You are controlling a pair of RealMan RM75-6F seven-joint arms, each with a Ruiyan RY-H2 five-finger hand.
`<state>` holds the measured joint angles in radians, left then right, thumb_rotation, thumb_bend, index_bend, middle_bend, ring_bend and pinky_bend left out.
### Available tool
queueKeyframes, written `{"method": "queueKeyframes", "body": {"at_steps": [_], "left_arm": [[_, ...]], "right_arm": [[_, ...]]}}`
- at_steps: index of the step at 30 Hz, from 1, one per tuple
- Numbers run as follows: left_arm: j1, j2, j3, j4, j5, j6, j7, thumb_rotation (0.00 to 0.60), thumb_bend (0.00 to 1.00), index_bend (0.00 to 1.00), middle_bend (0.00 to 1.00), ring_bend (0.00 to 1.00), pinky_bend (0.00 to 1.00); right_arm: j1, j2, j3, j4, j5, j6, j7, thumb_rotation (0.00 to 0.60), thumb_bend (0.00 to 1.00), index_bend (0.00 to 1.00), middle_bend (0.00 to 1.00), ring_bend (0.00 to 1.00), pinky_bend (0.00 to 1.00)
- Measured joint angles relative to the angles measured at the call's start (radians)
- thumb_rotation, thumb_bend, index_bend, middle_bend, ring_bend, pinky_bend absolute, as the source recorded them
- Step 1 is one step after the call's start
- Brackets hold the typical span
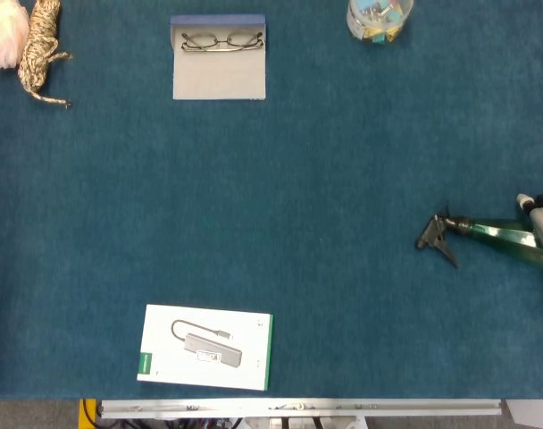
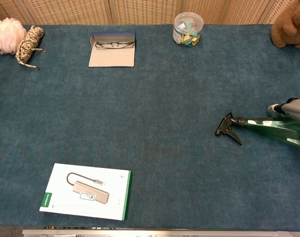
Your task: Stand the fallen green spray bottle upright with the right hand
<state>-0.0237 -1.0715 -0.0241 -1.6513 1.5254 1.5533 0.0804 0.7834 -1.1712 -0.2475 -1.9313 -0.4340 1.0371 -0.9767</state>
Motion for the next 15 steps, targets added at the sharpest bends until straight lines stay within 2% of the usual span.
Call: {"method": "queueKeyframes", "body": {"at_steps": [5,15], "left_arm": [[0.0,0.0,0.0,0.0,0.001,0.0,0.001,0.6,0.0,0.53,0.39,0.23,0.29],[0.0,0.0,0.0,-0.002,-0.001,-0.001,0.002,0.6,0.0,0.53,0.39,0.23,0.29]], "right_arm": [[0.0,-0.001,-0.008,-0.002,-0.022,0.008,0.005,0.6,0.12,0.11,0.3,0.2,0.44],[-0.006,0.009,-0.018,-0.012,-0.063,0.014,0.03,0.6,0.16,0.17,0.38,0.29,0.47]]}}
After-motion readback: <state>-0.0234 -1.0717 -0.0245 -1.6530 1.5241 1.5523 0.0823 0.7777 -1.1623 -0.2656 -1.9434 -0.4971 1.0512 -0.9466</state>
